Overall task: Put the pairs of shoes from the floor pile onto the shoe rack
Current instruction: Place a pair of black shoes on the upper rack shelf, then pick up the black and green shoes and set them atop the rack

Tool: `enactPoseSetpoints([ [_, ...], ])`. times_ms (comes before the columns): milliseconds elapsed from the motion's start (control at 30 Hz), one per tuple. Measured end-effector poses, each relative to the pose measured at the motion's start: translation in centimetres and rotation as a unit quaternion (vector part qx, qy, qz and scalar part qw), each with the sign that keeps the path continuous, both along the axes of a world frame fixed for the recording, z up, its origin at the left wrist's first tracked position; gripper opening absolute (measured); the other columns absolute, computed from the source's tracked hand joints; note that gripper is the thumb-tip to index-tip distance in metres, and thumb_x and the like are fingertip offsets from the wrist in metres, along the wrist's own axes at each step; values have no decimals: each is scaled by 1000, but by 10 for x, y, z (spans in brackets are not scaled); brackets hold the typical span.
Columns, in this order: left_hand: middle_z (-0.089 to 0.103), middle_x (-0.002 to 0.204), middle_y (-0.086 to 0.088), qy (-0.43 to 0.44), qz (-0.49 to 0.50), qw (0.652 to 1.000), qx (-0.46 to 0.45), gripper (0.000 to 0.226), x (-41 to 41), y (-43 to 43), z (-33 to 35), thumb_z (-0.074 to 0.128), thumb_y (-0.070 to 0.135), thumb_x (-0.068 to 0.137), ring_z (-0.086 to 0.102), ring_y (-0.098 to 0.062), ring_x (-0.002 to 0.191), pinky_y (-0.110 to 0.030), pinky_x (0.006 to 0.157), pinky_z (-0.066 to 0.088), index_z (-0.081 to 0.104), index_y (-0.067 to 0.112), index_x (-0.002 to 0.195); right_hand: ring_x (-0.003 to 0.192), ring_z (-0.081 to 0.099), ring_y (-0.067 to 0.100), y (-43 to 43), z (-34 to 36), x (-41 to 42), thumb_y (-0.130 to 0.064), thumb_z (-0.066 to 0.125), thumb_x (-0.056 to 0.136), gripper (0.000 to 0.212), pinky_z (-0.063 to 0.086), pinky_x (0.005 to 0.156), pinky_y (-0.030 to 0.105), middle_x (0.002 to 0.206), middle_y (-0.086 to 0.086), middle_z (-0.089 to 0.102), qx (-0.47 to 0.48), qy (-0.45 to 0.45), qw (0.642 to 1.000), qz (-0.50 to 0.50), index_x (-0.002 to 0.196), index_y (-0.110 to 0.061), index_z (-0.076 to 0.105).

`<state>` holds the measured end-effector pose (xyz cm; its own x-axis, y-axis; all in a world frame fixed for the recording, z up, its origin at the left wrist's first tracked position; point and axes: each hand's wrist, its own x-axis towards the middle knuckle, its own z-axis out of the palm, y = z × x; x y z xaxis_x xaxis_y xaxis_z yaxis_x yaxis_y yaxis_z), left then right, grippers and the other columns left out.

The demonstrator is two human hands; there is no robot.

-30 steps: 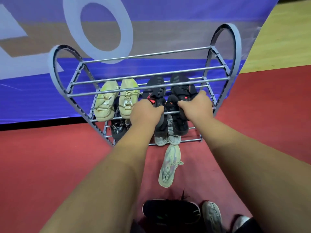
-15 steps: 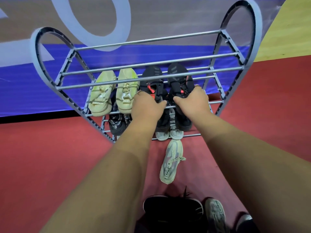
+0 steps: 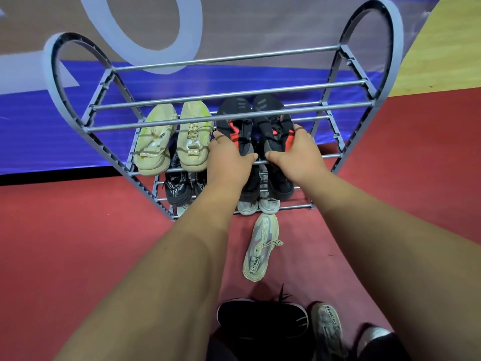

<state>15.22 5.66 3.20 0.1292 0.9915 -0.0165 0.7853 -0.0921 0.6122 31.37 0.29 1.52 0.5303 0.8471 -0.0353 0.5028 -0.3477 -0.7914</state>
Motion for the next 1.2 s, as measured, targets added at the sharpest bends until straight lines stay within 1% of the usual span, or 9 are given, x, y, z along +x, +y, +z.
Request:
enactPoseSetpoints([
  [233,34,160,-19,-18,-10,1000,-6,117,-8,2,-6,86,45,81,34,-30,149,-33,116,34,16,-2,162,100,59,19,1,-5,1,-64,79,55,102,55,91,37,116,-1,62,-22,-8,1000,11,141,-17,52],
  [367,42,150,-17,-2,-23,1000,-14,112,-10,6,-9,90,43,75,43,-31,140,-34,111,39,28,-2,157,91,52,19,0,0,1,-51,82,65,79,42,79,30,104,-1,54,-33,-7,999,21,130,-15,55],
  [500,45,145,-13,-1,-33,999,-30,103,-13,6,-9,90,40,73,50,-30,133,-35,104,45,36,2,152,99,63,21,-6,7,-2,-52,76,62,78,51,84,34,112,1,64,-34,8,999,29,129,-18,55],
  [600,52,139,-11,-21,-41,998,-41,100,-18,6,-6,91,43,68,55,-29,128,-41,104,50,42,5,146,100,66,21,-12,16,-4,-36,80,75,60,53,87,34,111,0,69,-40,17,998,47,127,-18,55],
  [800,62,119,-5,-11,-67,996,-50,84,-33,-3,5,77,53,55,63,-26,106,-41,88,57,54,13,125,77,59,22,-27,28,-15,-37,75,72,40,46,67,34,93,2,61,-86,-21,994,62,97,-19,50],
  [900,62,105,-7,47,-95,993,-54,59,-41,-13,15,72,38,60,65,-27,91,-38,70,55,57,10,110,92,65,26,-37,23,-12,-46,73,66,53,57,83,43,108,6,64,-105,-59,990,78,108,-21,52],
  [1000,64,103,-14,102,-139,983,-59,53,-49,-35,34,71,35,66,63,-27,83,-37,64,52,58,5,108,107,61,36,-67,50,-21,-35,73,76,55,53,88,42,122,16,56,-138,-100,981,89,118,-9,51],
  [1133,67,93,-13,188,-231,948,-110,43,-57,-76,63,65,45,95,64,-32,89,-40,77,53,64,3,101,122,56,41,-108,74,-29,-35,69,93,55,47,89,41,133,24,55,-211,-154,961,90,130,2,52],
  [1200,70,91,-14,220,-275,925,-146,54,-61,-91,70,60,54,97,65,-31,88,-40,80,52,70,2,94,128,53,42,-130,84,-38,-37,60,101,52,47,93,40,135,26,57,-260,-166,944,120,131,5,57],
])
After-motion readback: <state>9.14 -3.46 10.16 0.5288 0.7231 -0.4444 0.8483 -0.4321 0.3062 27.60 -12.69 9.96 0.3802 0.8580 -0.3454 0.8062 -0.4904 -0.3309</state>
